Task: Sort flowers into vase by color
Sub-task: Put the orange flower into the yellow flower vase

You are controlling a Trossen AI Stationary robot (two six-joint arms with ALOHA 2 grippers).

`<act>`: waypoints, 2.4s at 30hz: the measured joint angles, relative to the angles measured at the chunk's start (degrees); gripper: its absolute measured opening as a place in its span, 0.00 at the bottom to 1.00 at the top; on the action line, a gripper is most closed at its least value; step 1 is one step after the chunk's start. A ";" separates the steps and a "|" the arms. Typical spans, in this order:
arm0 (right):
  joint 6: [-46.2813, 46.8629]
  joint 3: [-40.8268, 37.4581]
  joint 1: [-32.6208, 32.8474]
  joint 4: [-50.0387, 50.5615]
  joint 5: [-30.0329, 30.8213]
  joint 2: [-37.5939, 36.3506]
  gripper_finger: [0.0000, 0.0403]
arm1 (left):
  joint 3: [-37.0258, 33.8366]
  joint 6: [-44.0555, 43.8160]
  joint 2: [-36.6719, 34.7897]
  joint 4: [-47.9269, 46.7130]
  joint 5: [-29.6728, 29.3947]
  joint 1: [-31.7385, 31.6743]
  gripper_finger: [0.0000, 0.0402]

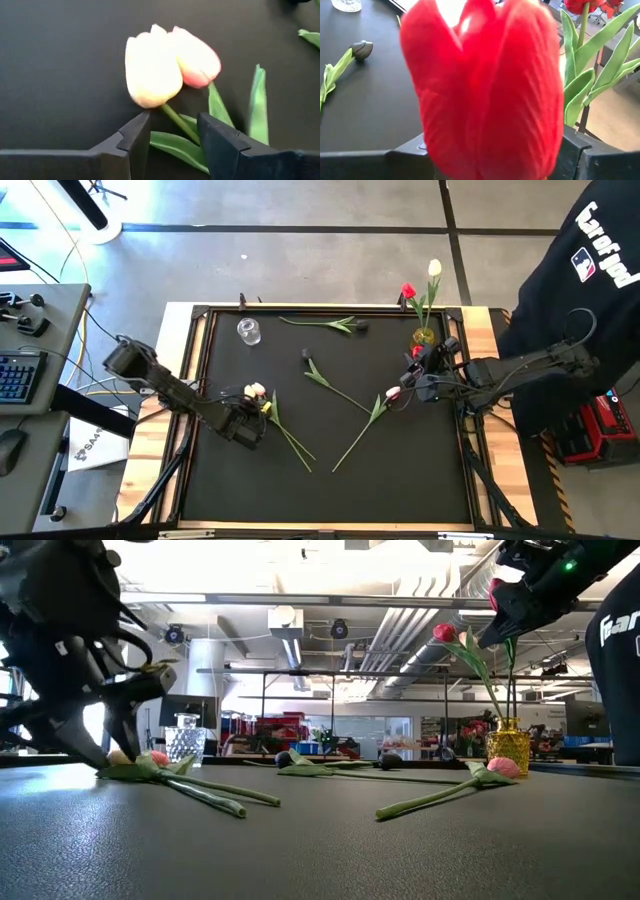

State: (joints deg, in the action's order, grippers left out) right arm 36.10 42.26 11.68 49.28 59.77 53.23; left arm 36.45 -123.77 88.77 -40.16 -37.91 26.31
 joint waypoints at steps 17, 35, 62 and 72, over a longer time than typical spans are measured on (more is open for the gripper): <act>3.13 0.00 0.00 4.35 0.48 0.00 0.56 | -1.40 9.05 4.44 6.13 -0.93 -2.45 0.22; 2.82 0.02 -0.02 -4.83 -4.04 1.13 0.56 | 0.95 27.79 -5.86 5.38 -16.37 -2.35 0.01; -18.29 0.07 1.81 -49.73 -30.90 18.89 0.56 | 5.33 114.96 -6.23 82.29 -2.25 -8.51 0.00; -17.06 0.07 8.15 -51.83 -30.62 15.89 0.56 | 5.33 120.21 -6.24 87.50 -1.46 -3.07 0.00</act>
State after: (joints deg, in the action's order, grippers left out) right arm 19.03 42.33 19.83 -2.55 29.15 69.12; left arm 41.78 -3.56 82.52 47.33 -39.36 23.25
